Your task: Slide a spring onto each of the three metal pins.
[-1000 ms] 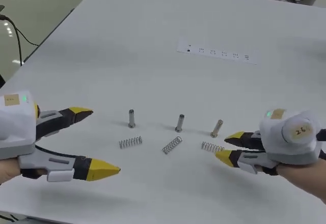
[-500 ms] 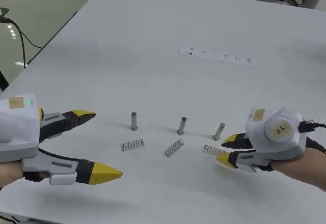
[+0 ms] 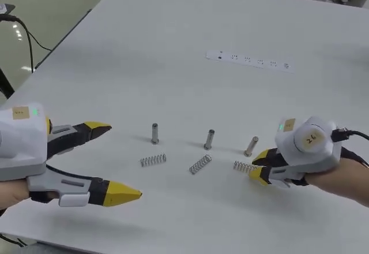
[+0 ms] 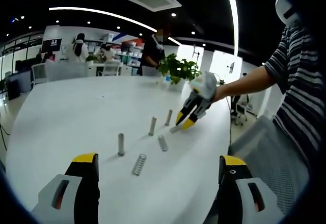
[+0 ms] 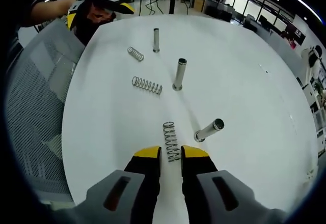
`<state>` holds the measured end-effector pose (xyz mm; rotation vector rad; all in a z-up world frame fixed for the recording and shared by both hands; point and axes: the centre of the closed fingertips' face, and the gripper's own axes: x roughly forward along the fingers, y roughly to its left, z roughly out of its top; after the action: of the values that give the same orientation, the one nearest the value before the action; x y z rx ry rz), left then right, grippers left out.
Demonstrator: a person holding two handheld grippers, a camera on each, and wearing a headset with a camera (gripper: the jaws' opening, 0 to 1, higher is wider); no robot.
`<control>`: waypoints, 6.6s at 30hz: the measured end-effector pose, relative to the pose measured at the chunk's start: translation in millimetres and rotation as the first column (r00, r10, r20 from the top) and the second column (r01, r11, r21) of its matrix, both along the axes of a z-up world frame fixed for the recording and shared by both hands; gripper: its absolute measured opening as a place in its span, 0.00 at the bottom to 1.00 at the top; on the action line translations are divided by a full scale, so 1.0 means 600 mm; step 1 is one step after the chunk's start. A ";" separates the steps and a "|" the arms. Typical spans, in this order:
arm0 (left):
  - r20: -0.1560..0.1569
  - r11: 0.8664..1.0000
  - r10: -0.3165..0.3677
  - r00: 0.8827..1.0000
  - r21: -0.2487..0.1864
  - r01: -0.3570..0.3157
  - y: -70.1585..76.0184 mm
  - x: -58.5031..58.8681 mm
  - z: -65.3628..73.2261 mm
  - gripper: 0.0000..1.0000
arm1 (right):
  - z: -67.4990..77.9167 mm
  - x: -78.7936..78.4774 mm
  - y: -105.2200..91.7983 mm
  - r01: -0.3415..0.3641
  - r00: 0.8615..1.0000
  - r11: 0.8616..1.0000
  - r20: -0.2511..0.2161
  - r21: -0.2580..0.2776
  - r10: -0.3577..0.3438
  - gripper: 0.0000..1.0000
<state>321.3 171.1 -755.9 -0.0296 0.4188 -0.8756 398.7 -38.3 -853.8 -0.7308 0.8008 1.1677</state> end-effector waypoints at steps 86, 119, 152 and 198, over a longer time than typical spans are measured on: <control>0.020 0.932 -0.360 0.933 -0.044 0.360 -0.238 0.012 -0.019 0.23 | 0.124 -0.129 0.100 -0.281 0.956 0.954 0.112 0.107 0.270 0.08; 0.032 0.906 -0.404 0.914 -0.121 0.405 -0.247 -0.006 -0.004 0.02 | 0.141 -0.141 0.104 -0.297 0.952 0.946 0.118 0.129 0.283 0.08; 0.012 0.890 -0.442 0.897 -0.123 0.440 -0.254 -0.024 -0.002 0.02 | 0.132 -0.152 0.085 -0.236 0.971 0.943 0.078 0.234 0.224 0.11; 0.017 0.894 -0.445 0.895 -0.049 0.445 -0.254 -0.026 -0.021 0.02 | 0.214 -0.162 0.150 -0.335 0.939 0.878 0.201 0.342 0.280 0.07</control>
<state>305.7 18.5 -768.7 0.0226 0.4041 -1.3412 301.5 51.7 -725.2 -0.6292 0.3258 1.4853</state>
